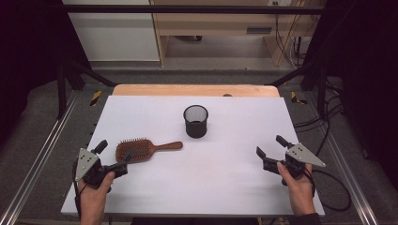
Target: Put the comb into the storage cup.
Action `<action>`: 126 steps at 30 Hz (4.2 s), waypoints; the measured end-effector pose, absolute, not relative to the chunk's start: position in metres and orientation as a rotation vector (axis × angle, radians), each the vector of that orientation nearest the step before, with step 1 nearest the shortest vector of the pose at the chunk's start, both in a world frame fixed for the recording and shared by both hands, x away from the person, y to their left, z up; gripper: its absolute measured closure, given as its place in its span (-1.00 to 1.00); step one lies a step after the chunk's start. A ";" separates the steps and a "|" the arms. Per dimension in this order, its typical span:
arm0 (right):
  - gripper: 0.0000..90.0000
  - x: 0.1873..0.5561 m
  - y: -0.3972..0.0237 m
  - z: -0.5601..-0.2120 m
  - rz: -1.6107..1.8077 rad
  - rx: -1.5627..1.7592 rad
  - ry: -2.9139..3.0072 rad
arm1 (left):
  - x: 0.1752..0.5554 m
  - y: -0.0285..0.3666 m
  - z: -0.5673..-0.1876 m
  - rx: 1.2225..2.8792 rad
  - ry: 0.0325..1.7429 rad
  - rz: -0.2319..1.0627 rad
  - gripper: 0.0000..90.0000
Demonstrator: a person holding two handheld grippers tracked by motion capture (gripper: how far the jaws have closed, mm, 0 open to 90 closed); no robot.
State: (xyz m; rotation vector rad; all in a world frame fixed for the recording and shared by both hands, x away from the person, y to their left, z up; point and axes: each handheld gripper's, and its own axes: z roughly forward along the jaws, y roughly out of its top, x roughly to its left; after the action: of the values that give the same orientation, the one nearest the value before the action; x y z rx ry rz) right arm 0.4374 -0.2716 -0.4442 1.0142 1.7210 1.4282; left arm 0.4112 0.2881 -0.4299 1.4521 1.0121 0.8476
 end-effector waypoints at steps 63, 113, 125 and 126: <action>-0.79 0.438 -0.262 -0.444 1.440 1.025 1.743 | 0.499 0.149 -0.426 1.855 1.154 0.540 1.00; -0.79 0.444 -0.249 -0.442 1.460 1.009 1.792 | 0.501 0.153 -0.474 2.039 1.273 0.381 1.00; -0.78 0.441 -0.251 -0.442 1.461 1.039 1.801 | 0.478 0.172 -0.471 2.062 1.246 0.385 1.00; -0.78 0.441 -0.252 -0.442 1.461 1.035 1.798 | 0.477 0.174 -0.471 2.054 1.250 0.382 1.00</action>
State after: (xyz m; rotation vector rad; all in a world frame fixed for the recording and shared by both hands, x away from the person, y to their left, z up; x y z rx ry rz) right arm 0.4414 -0.2519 -0.4423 1.0347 1.7984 1.4605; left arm 0.4772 0.1738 -0.4714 2.0540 1.2498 0.3818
